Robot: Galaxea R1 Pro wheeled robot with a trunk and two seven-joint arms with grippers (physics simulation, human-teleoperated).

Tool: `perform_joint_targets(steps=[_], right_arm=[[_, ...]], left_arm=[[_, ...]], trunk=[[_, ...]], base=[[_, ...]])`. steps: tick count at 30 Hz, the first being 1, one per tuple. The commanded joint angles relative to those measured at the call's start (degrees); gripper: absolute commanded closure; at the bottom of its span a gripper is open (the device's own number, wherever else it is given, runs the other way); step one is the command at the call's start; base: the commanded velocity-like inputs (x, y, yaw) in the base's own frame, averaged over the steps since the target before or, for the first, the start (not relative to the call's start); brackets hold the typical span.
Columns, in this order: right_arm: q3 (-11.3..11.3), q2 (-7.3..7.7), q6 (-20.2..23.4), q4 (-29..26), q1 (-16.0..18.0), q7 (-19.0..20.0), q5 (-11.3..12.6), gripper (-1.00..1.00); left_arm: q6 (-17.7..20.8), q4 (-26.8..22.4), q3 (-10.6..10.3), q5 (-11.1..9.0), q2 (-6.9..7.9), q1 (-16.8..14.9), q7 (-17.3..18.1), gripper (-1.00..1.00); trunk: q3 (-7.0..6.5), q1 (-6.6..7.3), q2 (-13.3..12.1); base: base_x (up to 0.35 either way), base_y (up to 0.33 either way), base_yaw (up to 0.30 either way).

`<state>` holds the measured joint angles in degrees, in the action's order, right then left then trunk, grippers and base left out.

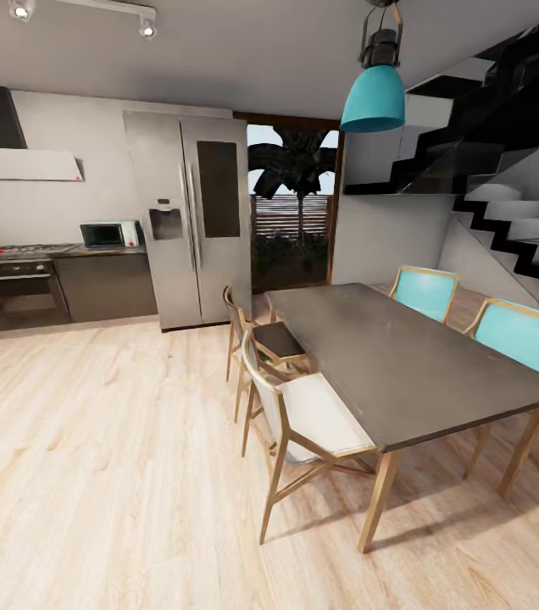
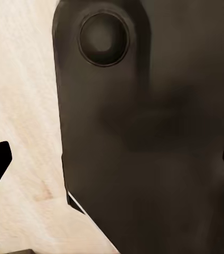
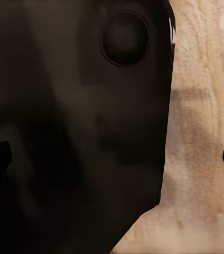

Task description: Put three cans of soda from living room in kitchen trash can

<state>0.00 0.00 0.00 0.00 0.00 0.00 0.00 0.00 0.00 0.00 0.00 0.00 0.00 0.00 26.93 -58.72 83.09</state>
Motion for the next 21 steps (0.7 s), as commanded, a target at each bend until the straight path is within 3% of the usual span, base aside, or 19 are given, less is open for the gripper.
perform_joint_targets(steps=[1, 5, 21], right_arm=[[0.0, 0.0, 0.0, 0.0, 0.0, 0.0, 0.0, -1.0], [-0.7, -0.53, -0.5, -0.7, 0.1, 1.0, -0.6, -1.0], [-0.7, -0.53, -0.5, -0.7, 0.1, 1.0, -0.6, -1.0]], left_arm=[[0.0, 0.0, 0.0, 0.0, 0.0, 0.0, 0.0, -1.0], [-0.5, -0.2, 0.1, 0.4, -1.1, -0.1, 0.1, -1.0], [-0.5, -0.2, 0.1, 0.4, -1.1, -0.1, 0.1, -1.0]], trunk=[[0.0, 0.0, 0.0], [0.0, 0.0, 0.0], [0.0, 0.0, 0.0]], base=[[0.0, 0.0, 0.0], [0.0, 0.0, 0.0], [0.0, 0.0, 0.0]])
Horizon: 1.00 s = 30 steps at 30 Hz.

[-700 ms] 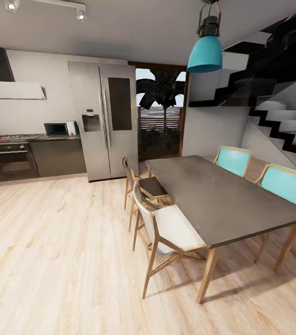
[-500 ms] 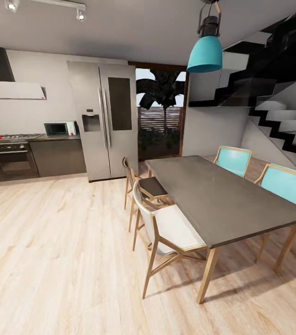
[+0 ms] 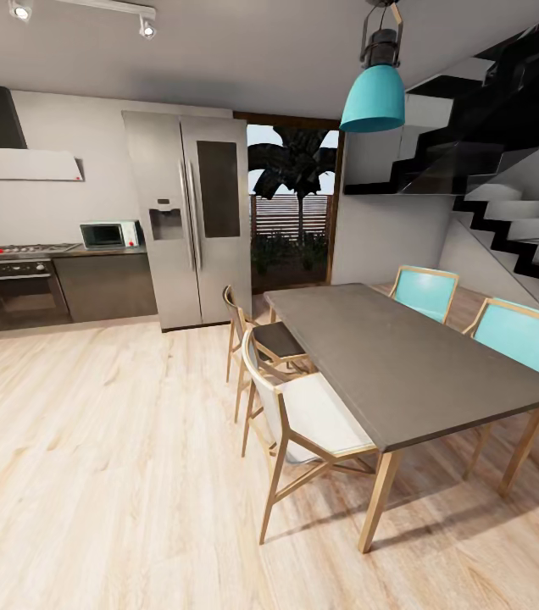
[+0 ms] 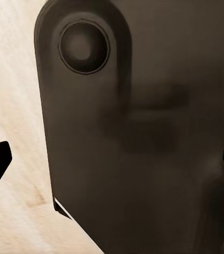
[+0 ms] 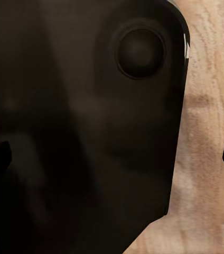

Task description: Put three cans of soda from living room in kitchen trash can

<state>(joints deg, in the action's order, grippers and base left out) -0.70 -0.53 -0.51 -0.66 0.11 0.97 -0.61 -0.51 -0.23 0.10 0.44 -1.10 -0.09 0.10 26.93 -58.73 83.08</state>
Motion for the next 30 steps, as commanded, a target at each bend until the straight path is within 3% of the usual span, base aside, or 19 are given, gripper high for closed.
perform_joint_targets(steps=[1, 12, 23, 26, 27, 28, 30], right_arm=[[0.0, 0.0, 0.0, 0.0, 0.0, 0.0, 0.0, -1.0], [0.1, 0.0, 0.0, -0.1, 0.0, 0.0, 0.0, -1.0], [0.0, 3.55, -3.6, -3.6, 2.5, 3.5, 0.2, -1.0], [0.0, 3.91, -4.5, -4.6, 2.7, 4.5, 0.2, -1.0], [0.0, 3.95, -6.8, -22.0, 2.8, 5.1, 0.2, -1.0], [0.0, 3.95, -6.8, -22.0, 2.8, 5.1, 0.2, -1.0], [0.0, 4.04, -6.7, -28.1, 2.8, 6.4, 0.3, -1.0]], left_arm=[[0.0, 0.0, 0.0, 0.0, 0.0, 0.0, 0.0, -1.0], [0.0, 0.0, 0.0, 0.0, -0.01, 0.0, 0.0, -1.0], [-3.6, -3.6, -0.1, 0.0, -0.29, -0.7, 0.0, -1.0], [-4.5, -4.5, -0.1, 0.0, -0.29, -0.7, 0.0, -1.0], [-4.6, -24.0, -0.1, 0.0, -0.3, -0.7, 0.0, -1.0], [-4.6, -24.0, -0.1, 0.0, -0.3, -0.7, 0.0, -1.0], [-4.3, -28.9, -0.1, 0.0, -0.3, -0.7, 0.0, -1.0]], trunk=[[0.0, 0.0, 0.0], [0.0, 0.0, 0.0], [0.0, 0.0, 0.0], [0.0, 0.0, 0.0], [0.0, 0.0, 0.0], [0.0, 0.0, 0.0], [0.0, 0.0, 0.0]], base=[[0.0, 0.0, 0.0], [0.0, 0.0, 0.0], [0.0, 0.0, 0.0], [0.0, 0.0, 0.0], [0.0, 0.0, 0.0], [0.0, 0.0, 0.0], [0.0, 0.0, 0.0]])
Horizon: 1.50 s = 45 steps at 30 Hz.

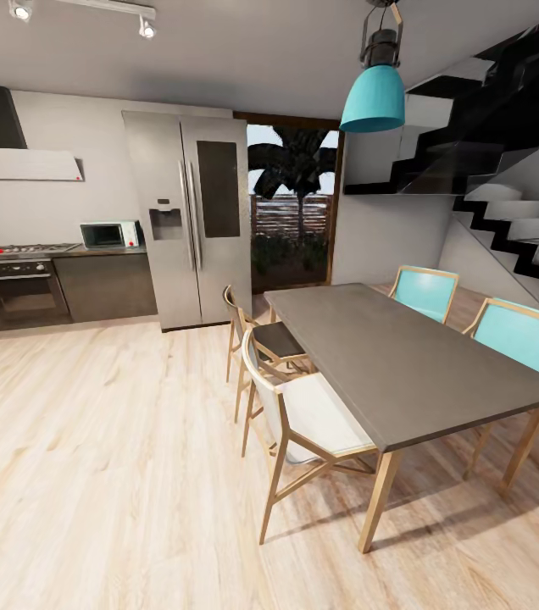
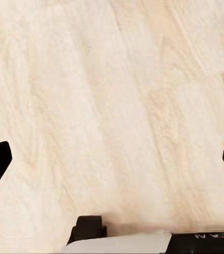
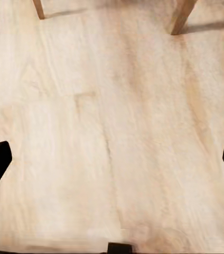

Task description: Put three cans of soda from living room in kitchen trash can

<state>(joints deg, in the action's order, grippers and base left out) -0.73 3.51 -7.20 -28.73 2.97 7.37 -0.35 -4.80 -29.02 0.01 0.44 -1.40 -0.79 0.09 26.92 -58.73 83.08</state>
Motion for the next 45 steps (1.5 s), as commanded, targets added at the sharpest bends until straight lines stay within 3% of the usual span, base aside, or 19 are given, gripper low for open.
perform_joint_targets(steps=[1, 11, 12, 14, 15, 16, 20, 21, 22, 23, 25, 26, 29, 33, 37, 38, 45], right_arm=[[0.0, 0.02, 0.1, -2.1, 0.0, 0.6, 0.0, -1.0], [0.0, 0.08, 0.6, -23.2, -0.6, 3.6, 0.1, -1.0], [0.0, 0.09, 1.0, -29.5, -1.3, 3.8, 0.1, -1.0], [0.1, 0.09, 2.1, -36.3, -3.0, 4.1, 0.1, -1.0], [0.2, 0.09, 4.1, -43.9, -5.7, 5.0, 0.1, -1.0], [0.3, 0.06, 5.2, -47.5, -7.2, 5.6, 0.1, -1.0], [0.6, 0.05, 8.0, -56.2, -11.3, 8.4, 0.1, -1.0], [0.6, 0.05, 8.0, -56.2, -11.3, 8.4, 0.1, -1.0], [1.9, 0.02, 9.1, -59.0, -12.6, 9.7, 0.4, -1.0], [2.7, 0.01, 9.2, -59.6, -12.8, 10.1, 0.5, -1.0], [6.7, 0.01, 9.4, -60.5, -13.4, 11.4, 0.8, -1.0], [11.5, -0.08, 9.1, -60.4, -13.6, 13.8, 0.9, -1.0], [15.3, -0.22, 7.5, -57.8, -13.7, 16.9, 1.0, -1.0], [17.8, -0.42, 2.8, -51.5, -13.7, 19.2, 0.9, -1.0], [18.8, -0.53, -0.6, -47.6, -13.7, 20.0, 0.8, -1.0], [18.9, -0.62, -1.7, -46.0, -13.7, 20.4, 0.8, -1.0], [19.0, -0.78, -2.7, -44.0, -13.7, 20.5, 0.7, -1.0]], left_arm=[[0.2, -1.7, 0.1, 0.0, 0.0, 0.0, 0.0, -1.0], [6.4, -20.1, 0.1, 0.0, -0.08, 0.2, 0.0, -1.0], [8.1, -24.4, 0.1, 0.0, -0.05, 0.2, 0.0, -1.0], [9.6, -28.2, 0.1, 0.0, -0.05, 0.2, 0.0, -1.0], [10.9, -32.3, 0.1, 0.0, -0.03, 0.2, 0.0, -1.0], [11.3, -34.6, 0.1, 0.0, -0.03, 0.2, 0.0, -1.0], [12.1, -43.9, 0.0, 0.0, -0.01, 0.6, 0.0, -1.0], [12.1, -43.9, 0.0, 0.0, -0.01, 0.6, 0.0, -1.0], [11.7, -50.1, 0.0, 0.0, 0.01, 1.7, 0.1, -1.0], [11.4, -51.6, 0.0, 0.0, 0.0, 2.5, 0.1, -1.0], [9.1, -54.5, 0.0, 0.0, 0.03, 5.5, 0.1, -1.0], [5.3, -55.4, 0.1, 0.3, 0.06, 7.7, 0.1, -1.0], [1.1, -54.1, 0.1, 0.6, 0.07, 8.9, 0.1, -1.0], [-2.1, -50.5, 0.0, 0.7, 0.03, 9.6, -0.2, -1.0], [-3.4, -46.0, 0.0, 0.9, 0.01, 9.7, -0.3, -1.0], [-4.0, -41.4, 0.1, 0.7, 0.0, 9.6, -0.4, -1.0], [-4.6, -34.4, 0.2, 0.7, 0.46, 9.2, -0.4, -1.0]], trunk=[[0.01, 0.0, 0.0], [0.01, 0.0, 0.0], [0.01, 0.0, 0.0], [0.01, 0.0, 0.0], [0.01, 0.0, 0.0], [0.01, 0.0, 0.0], [0.01, 0.0, 0.0], [0.01, 0.0, 0.0], [0.01, 0.0, 0.0], [0.01, 0.0, 0.0], [0.01, 0.0, 0.0], [0.01, 0.0, 0.0], [0.01, 0.0, 0.0], [0.01, 0.0, 0.0], [0.01, 0.0, 0.0], [0.01, 0.0, 0.0], [0.01, 0.0, 0.0]], base=[[0.0, 0.0, 0.0], [0.0, 0.0, 0.0], [0.0, 0.0, 0.0], [0.0, 0.0, 0.0], [0.0, 0.0, 0.0], [0.0, 0.0, 0.0], [0.0, 0.0, 0.0], [0.0, 0.0, 0.0], [0.0, 0.0, 0.0], [0.0, 0.0, 0.0], [0.0, 0.0, 0.0], [0.0, 0.0, 0.0], [0.0, 0.0, 0.0], [0.0, 0.0, 0.0], [0.024, 0.0, 0.0], [0.065, 0.0, 0.0], [0.039, 0.0, 0.0]])
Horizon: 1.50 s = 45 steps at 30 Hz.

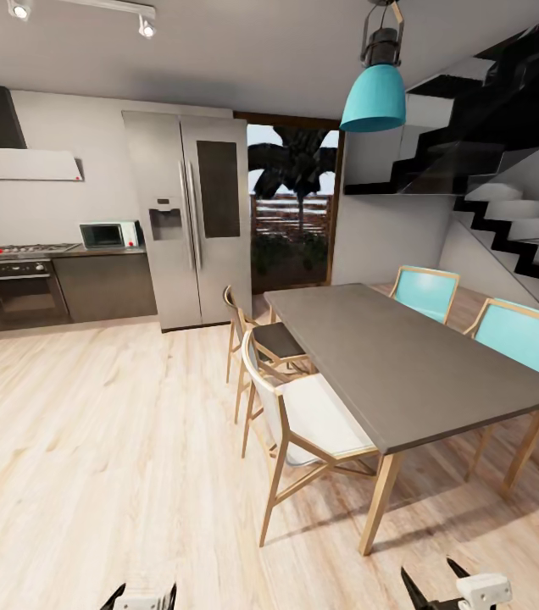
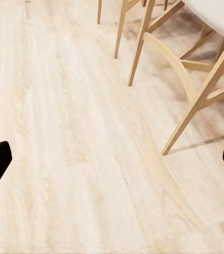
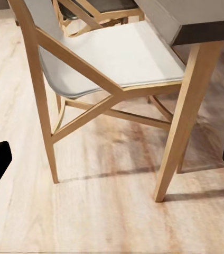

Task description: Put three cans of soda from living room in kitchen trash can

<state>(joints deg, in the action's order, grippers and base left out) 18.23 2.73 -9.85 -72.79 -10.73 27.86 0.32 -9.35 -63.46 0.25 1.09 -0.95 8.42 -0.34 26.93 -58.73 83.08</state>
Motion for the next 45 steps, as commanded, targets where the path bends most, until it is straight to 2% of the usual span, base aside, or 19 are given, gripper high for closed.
perform_joint_targets(steps=[1, 2, 3, 6, 9, 19, 20, 35, 45], right_arm=[[0.1, 0.03, -0.1, 0.5, 0.0, 0.0, 0.0, -1.0], [0.1, 0.1, -0.1, 1.0, 0.0, 0.0, 0.1, -1.0], [0.3, 0.37, -0.2, 3.7, 0.0, 0.1, 0.2, -1.0], [0.4, 0.47, -0.3, 5.3, 0.1, 0.1, 0.3, -1.0], [0.5, 0.45, -0.3, 6.1, 0.1, 0.1, 0.2, -1.0], [0.6, 0.37, -0.3, 6.8, 0.1, 0.0, 0.0, -1.0], [0.0, 0.27, -0.7, 8.5, 0.1, 0.0, -0.3, -1.0], [0.0, 0.06, -0.8, 8.8, 0.1, 0.0, -0.3, -1.0], [0.0, 0.08, -0.8, 8.8, 0.1, 0.0, -0.2, -1.0]], left_arm=[[0.0, 1.1, 0.0, 0.0, 0.28, 0.0, 0.1, -1.0], [-0.1, 2.3, 0.0, 0.0, 0.66, -0.1, 0.1, -1.0], [-0.2, 6.0, -0.1, -0.2, 2.41, -0.1, 0.3, -1.0], [-0.2, 7.8, -0.1, -0.4, 3.36, -0.1, 0.4, -1.0], [-0.8, 8.8, 0.0, -0.4, 3.7, -0.2, 0.3, -1.0], [-4.0, 11.6, 0.0, -0.4, 3.98, -0.2, -0.1, -1.0], [-4.3, 11.9, -0.1, -0.1, 3.96, -0.2, -0.1, -1.0], [-4.3, 11.9, -0.1, 0.0, 3.94, -0.2, -0.1, -1.0], [-4.4, 11.9, -0.2, 0.0, 3.94, -0.2, -0.1, -1.0]], trunk=[[0.0, 0.0, 0.0], [0.0, 0.0, 0.0], [0.0, 0.0, 0.0], [0.0, 0.0, 0.0], [0.0, 0.0, 0.0], [0.0, 0.0, 0.0], [0.0, 0.0, 0.0], [0.0, 0.0, 0.0], [-0.13, 0.0, 0.0]], base=[[0.015, 0.0, 0.0], [0.012, 0.0, 0.0], [0.005, 0.0, 0.0], [0.003, 0.0, 0.0], [0.001, 0.0, 0.0], [0.0, 0.0, 0.0], [0.0, 0.0, 0.0], [0.0, 0.0, -0.016], [0.0, 0.0, -0.181]])
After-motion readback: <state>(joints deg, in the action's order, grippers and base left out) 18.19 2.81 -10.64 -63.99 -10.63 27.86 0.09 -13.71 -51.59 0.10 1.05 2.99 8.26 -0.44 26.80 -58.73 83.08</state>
